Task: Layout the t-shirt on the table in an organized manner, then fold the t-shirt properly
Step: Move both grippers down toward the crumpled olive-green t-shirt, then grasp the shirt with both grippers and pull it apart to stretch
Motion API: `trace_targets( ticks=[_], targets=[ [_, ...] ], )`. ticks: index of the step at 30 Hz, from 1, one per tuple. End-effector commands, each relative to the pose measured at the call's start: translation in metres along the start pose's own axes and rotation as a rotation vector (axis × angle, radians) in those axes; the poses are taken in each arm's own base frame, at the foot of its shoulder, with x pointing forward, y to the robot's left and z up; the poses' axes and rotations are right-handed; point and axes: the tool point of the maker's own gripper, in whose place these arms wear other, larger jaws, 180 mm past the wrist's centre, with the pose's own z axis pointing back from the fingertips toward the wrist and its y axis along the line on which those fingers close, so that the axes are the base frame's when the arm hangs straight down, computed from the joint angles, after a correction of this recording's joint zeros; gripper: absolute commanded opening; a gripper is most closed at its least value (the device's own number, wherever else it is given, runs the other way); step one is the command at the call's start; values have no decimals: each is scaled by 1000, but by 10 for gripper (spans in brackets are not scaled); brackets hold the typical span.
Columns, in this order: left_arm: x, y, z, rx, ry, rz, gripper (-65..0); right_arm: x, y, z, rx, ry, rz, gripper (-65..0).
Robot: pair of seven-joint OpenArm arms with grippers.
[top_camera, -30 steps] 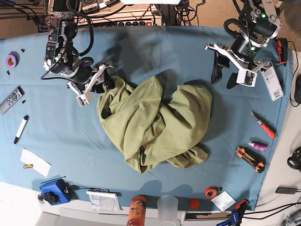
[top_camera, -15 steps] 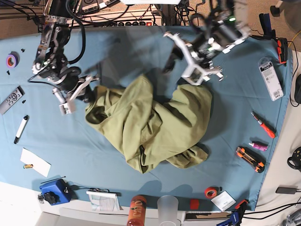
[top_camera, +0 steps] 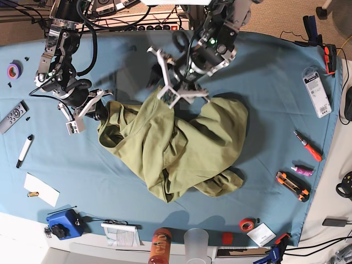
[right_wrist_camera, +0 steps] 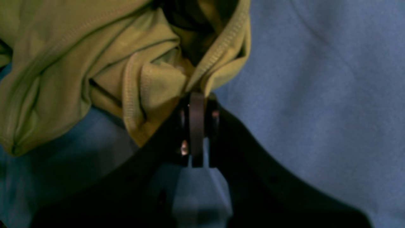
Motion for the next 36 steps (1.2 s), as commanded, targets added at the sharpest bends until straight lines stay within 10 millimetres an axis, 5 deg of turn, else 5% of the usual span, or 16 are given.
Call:
trace_targets(
  ticks=[1,10,17,22,28,36],
  targets=[
    [20,1,1,11,-64,15,-311,15,-3,4,-6,-43,19,-650],
    [9,18,-12,78,-6,1,-311,14,-6,4,-22,-38,31,-650],
    [-8,93,10,470,148,-28,-311,13,-25,7,-117,-23,104,-650],
    [-4,130,30,677,167,-48,-311,32,-45,14,-176,-55,115,-650],
    [-13,155,37,675,176,50,-311,49,-67,26,-244,-103,85,-650],
    [-24,155,31,454,149,201,-311,46,-68,26,-247,-90,81,-650]
  ],
)
